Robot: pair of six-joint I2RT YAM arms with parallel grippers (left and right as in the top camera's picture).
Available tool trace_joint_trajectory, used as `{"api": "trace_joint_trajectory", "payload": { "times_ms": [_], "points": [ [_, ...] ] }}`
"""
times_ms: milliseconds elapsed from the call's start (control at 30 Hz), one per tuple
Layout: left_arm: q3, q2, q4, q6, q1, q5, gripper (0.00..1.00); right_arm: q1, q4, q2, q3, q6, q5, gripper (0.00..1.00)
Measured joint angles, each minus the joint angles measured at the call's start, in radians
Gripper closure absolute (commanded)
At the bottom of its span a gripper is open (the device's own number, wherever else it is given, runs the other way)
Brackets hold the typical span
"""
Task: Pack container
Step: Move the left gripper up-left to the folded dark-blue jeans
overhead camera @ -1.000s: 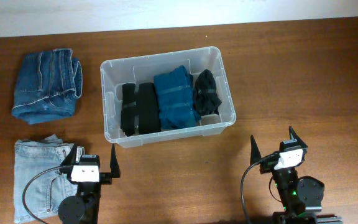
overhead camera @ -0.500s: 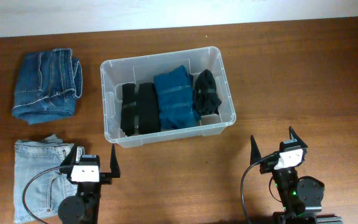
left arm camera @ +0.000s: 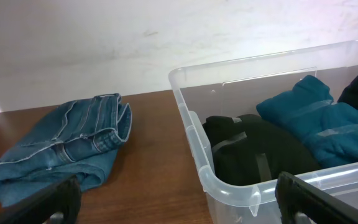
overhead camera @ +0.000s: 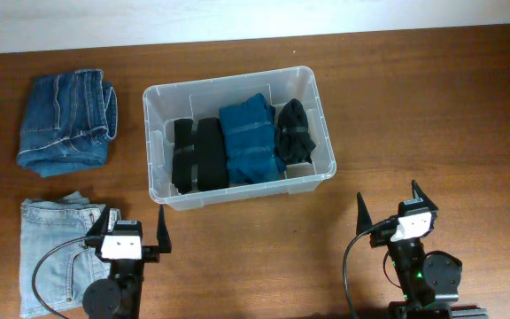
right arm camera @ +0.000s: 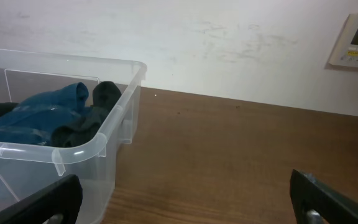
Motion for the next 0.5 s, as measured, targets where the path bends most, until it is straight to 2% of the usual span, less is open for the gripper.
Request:
{"api": "trace_joint_trajectory", "payload": {
  "times_ms": [500],
  "points": [
    [0.0, 0.0, 0.004, 0.0, 0.0, 0.014, 0.01, 0.0, 0.0, 0.0, 0.0, 0.0, 0.0, 0.02]
  ]
}}
